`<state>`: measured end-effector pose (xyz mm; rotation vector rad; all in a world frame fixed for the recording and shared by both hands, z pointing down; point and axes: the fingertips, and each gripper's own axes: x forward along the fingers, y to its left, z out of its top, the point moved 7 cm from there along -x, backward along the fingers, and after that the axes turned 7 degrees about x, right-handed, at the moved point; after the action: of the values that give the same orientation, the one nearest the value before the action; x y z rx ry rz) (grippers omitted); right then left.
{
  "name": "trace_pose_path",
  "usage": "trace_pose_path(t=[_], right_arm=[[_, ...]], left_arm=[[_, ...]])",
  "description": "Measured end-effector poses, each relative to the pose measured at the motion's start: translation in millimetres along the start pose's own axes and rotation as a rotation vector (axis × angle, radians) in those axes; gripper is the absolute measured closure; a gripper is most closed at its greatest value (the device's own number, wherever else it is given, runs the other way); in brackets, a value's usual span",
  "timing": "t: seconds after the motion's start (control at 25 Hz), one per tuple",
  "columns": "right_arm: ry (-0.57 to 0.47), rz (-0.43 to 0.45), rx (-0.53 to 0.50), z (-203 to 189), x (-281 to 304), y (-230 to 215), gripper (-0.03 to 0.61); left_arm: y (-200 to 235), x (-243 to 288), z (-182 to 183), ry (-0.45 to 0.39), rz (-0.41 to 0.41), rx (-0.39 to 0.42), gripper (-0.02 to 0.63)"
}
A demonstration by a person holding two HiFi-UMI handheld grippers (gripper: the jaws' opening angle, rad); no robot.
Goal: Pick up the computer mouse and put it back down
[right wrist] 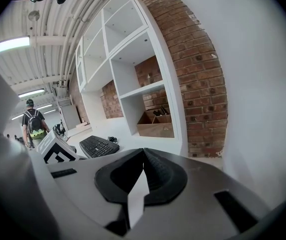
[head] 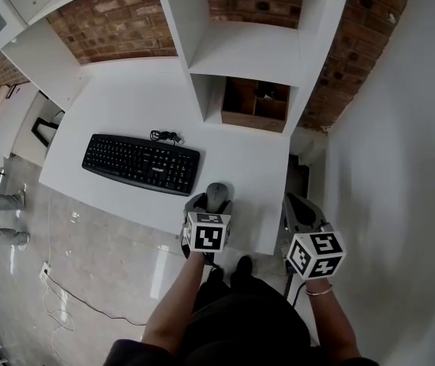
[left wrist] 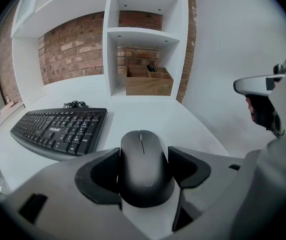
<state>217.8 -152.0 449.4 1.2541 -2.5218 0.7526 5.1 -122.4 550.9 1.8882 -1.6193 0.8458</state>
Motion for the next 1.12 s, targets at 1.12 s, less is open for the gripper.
trace_pose_path(t=[1.12], right_arm=[[0.04,0.205,-0.043,16,89,90,0.574]], left_arm=[[125,-47,48,-0.083,0.118,-0.025,0.313]])
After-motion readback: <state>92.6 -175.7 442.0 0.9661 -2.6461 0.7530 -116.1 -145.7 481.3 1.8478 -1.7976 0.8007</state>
